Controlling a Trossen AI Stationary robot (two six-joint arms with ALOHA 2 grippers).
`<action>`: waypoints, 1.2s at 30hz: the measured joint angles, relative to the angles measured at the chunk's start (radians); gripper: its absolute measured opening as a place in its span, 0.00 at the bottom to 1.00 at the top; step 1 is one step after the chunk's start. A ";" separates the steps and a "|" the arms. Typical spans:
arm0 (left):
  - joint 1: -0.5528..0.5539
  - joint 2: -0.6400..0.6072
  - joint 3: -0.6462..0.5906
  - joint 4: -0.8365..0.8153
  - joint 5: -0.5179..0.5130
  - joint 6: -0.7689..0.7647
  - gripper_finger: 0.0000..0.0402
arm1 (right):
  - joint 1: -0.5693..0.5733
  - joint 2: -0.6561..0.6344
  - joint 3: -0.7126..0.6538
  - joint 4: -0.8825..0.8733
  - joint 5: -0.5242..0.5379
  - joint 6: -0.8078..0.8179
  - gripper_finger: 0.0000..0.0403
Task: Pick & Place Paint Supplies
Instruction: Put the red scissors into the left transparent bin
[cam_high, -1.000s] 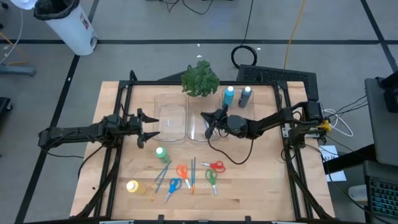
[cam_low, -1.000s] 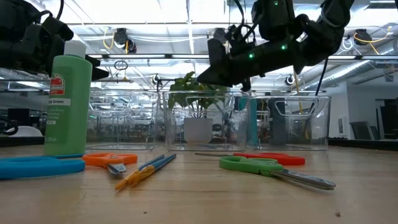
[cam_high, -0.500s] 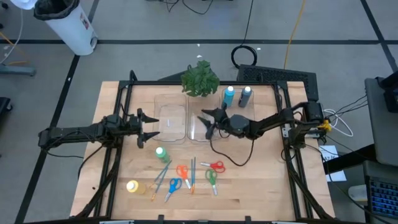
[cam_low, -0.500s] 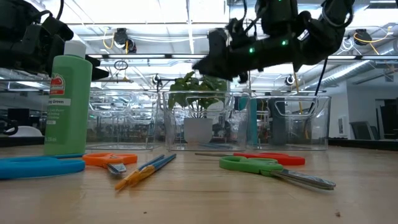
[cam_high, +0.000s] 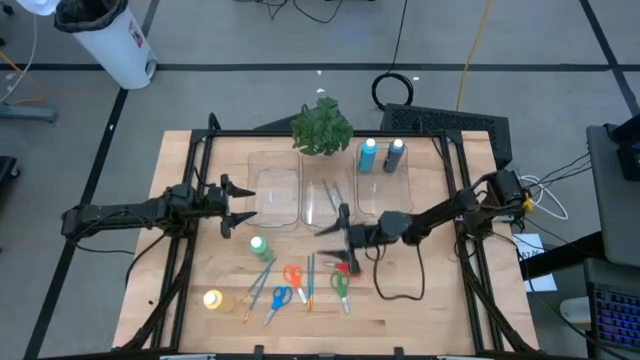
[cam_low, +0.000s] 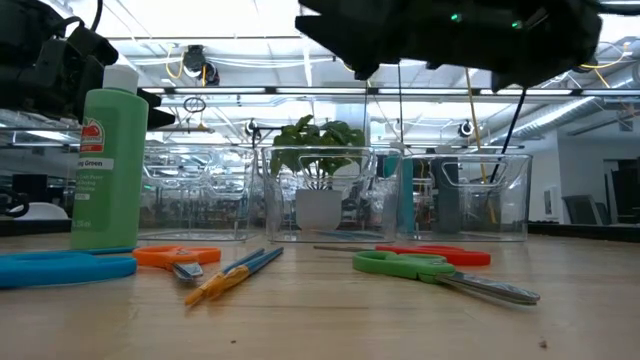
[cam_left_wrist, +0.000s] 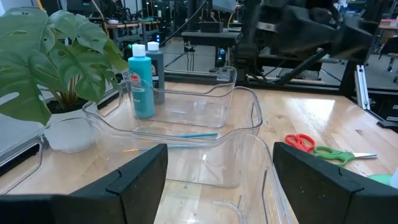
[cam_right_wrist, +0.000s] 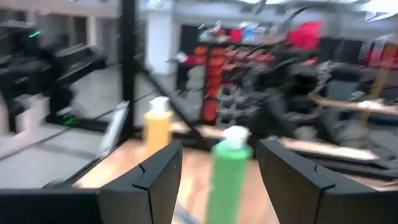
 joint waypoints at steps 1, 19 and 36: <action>0.000 0.000 0.000 0.000 0.000 0.000 0.73 | 0.020 -0.020 -0.004 -0.036 0.002 0.000 0.50; 0.000 0.000 0.000 -0.001 0.000 0.000 0.73 | 0.229 -0.319 -0.003 -0.755 0.018 0.171 0.49; 0.000 0.000 0.000 0.000 0.000 0.000 0.73 | 0.245 0.008 0.000 -0.990 0.083 0.315 0.49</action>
